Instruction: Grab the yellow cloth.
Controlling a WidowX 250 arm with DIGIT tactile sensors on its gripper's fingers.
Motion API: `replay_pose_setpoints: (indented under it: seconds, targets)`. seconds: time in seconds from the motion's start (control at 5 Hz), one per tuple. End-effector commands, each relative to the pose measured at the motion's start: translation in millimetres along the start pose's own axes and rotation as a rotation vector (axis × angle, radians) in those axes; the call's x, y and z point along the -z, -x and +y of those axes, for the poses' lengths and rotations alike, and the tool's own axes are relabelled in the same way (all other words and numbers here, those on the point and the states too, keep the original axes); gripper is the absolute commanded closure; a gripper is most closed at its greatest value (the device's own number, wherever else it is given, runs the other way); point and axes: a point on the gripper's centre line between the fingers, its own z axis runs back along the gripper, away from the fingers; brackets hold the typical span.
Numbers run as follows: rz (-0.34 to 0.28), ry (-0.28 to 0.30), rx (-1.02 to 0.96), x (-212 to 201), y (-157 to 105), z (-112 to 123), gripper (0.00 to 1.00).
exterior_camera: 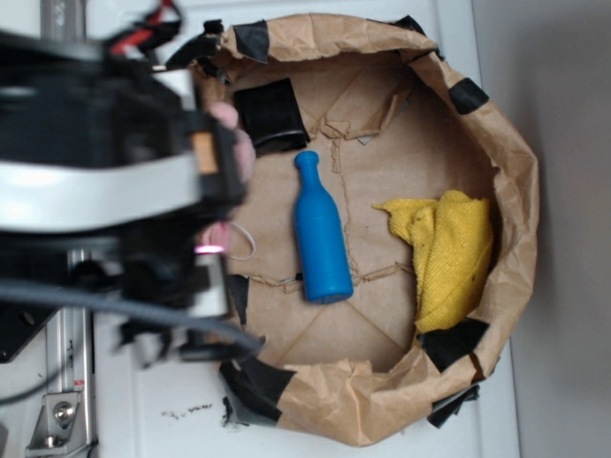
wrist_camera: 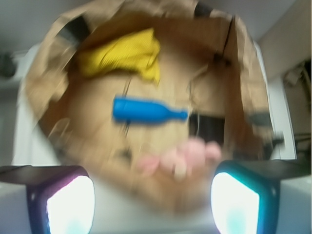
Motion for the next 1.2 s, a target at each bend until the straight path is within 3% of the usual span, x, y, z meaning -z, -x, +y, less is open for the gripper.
replay_pose_setpoints:
  seconds: [0.0, 0.2, 0.6, 0.8, 1.0]
  targets:
    - [0.027, 0.121, -0.064, 69, -44, 9, 0.0]
    - [0.172, 0.092, -0.059, 25, -25, -1, 0.0]
    - [0.172, 0.092, -0.059, 25, -25, -1, 0.0]
    - [0.037, 0.118, -0.061, 44, -32, 1, 0.0]
    - [0.084, 0.215, -0.162, 85, -45, -4, 0.0]
